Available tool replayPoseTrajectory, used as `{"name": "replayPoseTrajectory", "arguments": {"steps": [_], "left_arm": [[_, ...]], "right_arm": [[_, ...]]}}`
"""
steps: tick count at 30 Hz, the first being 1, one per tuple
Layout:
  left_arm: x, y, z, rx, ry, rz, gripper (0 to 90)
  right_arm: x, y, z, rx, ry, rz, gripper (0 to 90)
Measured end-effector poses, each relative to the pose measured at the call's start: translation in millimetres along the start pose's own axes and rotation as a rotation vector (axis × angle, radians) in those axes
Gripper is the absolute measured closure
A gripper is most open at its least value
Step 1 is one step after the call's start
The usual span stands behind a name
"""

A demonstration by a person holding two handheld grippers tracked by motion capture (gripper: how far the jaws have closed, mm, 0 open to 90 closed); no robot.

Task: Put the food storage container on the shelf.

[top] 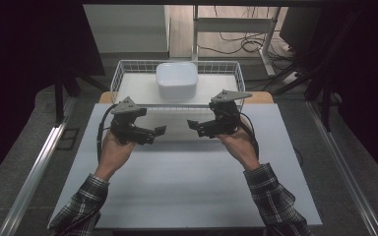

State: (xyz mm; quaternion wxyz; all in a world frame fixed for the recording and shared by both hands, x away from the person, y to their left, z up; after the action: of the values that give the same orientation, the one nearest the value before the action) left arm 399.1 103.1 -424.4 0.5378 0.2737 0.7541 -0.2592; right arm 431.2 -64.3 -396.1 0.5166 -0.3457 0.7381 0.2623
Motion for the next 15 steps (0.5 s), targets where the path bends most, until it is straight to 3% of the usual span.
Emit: {"name": "replayPoseTrajectory", "arguments": {"steps": [3, 15], "left_arm": [[9.2, -4.1, -0.1, -0.003, 0.014, 0.015, 3.1], [40.2, -18.1, -6.0, 0.003, 0.003, 0.001, 3.6]], "right_arm": [[10.3, 6.5, -1.8, -0.007, 0.009, -0.008, 1.0], [41.4, 21.4, -4.3, -0.014, 0.033, -0.044, 1.0]]}}
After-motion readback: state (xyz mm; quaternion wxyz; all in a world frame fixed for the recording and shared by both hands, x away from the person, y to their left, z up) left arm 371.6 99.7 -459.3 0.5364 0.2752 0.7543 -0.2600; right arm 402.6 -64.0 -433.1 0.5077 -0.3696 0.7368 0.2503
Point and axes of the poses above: each handheld gripper's, and its own axes: z roughly forward along the jaws, x roughly out of its underside, y roughly to its left, the point moved 9 cm from there along z, roughly forward along the jaws, and after that the axes turned 9 degrees about -y, right-handed, at the moved point
